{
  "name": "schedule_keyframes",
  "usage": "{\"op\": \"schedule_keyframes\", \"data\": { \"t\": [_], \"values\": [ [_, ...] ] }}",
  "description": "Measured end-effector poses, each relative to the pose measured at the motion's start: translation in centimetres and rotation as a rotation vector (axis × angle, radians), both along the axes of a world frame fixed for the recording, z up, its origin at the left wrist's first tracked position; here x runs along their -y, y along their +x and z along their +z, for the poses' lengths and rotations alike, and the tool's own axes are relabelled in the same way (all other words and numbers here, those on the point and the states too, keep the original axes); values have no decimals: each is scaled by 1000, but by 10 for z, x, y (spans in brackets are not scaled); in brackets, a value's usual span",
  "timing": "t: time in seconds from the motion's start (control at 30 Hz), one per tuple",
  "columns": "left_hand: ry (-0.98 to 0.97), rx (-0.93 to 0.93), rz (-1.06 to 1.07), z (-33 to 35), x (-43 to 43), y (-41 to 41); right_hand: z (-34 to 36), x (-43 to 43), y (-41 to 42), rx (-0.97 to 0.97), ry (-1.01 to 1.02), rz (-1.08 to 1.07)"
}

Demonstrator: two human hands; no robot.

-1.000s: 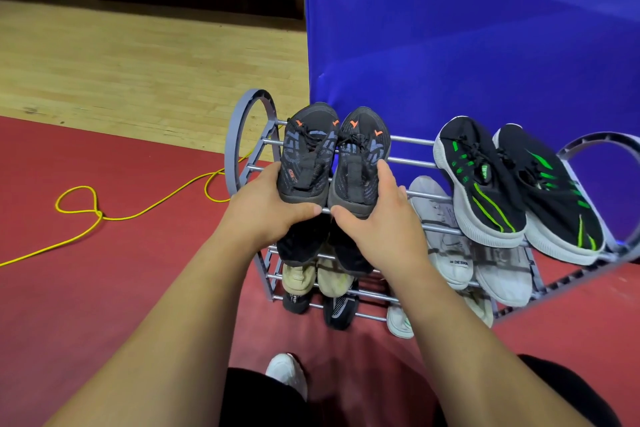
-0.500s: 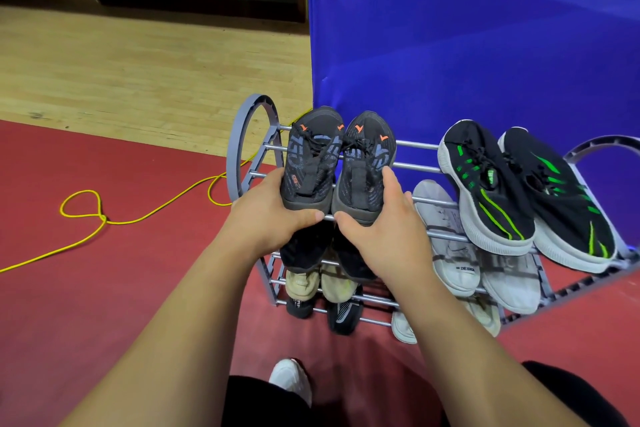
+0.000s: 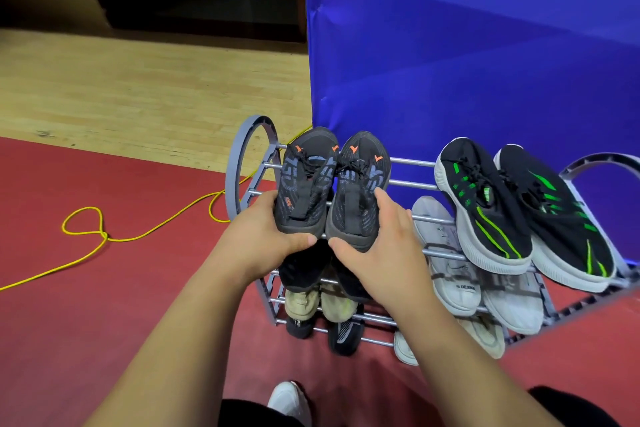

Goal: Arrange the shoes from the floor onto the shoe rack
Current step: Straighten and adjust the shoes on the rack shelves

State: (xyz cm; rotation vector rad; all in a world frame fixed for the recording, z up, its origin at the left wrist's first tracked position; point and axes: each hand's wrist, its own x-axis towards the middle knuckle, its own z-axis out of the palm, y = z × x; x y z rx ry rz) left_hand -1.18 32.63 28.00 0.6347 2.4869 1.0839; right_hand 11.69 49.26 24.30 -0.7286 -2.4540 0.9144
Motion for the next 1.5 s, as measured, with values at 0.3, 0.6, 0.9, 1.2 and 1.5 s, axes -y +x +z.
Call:
{"op": "schedule_keyframes", "data": {
  "t": [0.3, 0.6, 0.9, 1.2, 1.5],
  "values": [
    [382, -366, 42, 51, -78, 78, 58, -56, 55, -224, 160, -84],
    [191, -150, -344, 11, -185, 153, 66, -148, 178, 78, -26, -468],
    [211, -144, -236, 0, -205, 160, 23, -158, 190, 171, 62, -318],
    [219, -138, -227, 2, -183, 166, 49, -149, 195, 1, 50, -354],
    [32, -219, -163, -2, -122, 182, 43, -116, 207, 514, -381, 147]
  ]
}}
